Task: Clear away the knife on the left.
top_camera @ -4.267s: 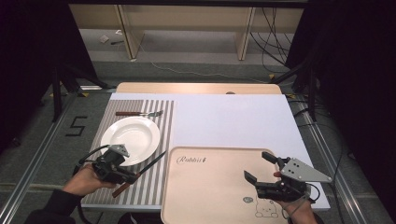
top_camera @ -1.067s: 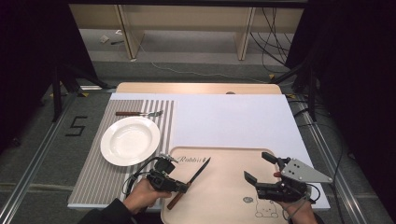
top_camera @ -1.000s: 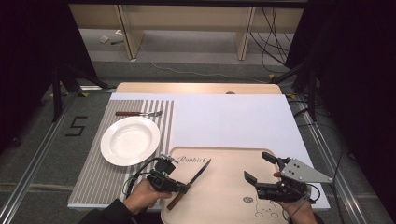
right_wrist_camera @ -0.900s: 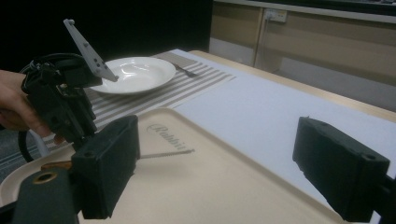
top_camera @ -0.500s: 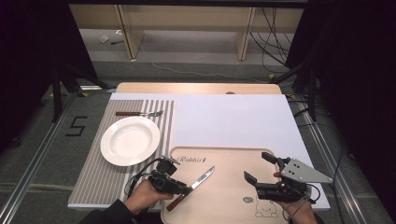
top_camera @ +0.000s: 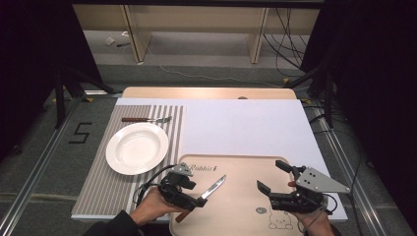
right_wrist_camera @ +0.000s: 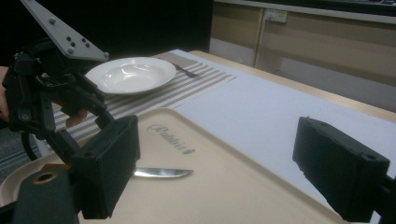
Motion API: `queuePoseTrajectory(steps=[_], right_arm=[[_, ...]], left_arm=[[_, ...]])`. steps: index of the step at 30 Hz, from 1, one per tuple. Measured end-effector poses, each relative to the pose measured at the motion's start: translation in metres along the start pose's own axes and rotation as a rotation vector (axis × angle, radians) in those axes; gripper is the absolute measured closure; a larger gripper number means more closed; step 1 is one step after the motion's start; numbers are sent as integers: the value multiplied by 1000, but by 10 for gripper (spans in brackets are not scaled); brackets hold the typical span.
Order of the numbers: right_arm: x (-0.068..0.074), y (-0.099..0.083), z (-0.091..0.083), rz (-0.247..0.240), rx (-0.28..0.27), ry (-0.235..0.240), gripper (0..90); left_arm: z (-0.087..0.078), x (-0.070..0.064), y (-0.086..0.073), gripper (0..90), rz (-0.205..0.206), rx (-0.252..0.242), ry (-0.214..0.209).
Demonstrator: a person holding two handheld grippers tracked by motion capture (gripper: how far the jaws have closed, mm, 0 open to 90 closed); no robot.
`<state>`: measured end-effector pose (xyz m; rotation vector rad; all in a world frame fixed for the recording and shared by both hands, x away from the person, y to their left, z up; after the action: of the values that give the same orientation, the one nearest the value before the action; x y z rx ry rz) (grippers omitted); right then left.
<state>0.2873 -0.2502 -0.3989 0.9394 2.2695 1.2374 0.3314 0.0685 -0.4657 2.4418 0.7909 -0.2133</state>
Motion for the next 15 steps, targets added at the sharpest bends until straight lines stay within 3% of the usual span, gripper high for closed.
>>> queuePoseTrajectory(steps=[4,15], right_arm=[[0,0,0,-3,0,-1,158],[0,0,0,-1,2,1,158]], left_arm=[[0,-2,1,283,26,-22,0],[8,-8,6,333,88,6,32]])
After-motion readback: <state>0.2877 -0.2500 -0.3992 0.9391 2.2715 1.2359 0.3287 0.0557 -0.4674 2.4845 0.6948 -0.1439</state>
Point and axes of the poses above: each handheld gripper's, and its own axes: z roughly forward along the jaws, y roughly out of its top, x roughly to its left, the point moved 2 cm from there along z, roughly forward along the jaws, and after that the axes turned 15 degrees about x, right-handed, at the moved point
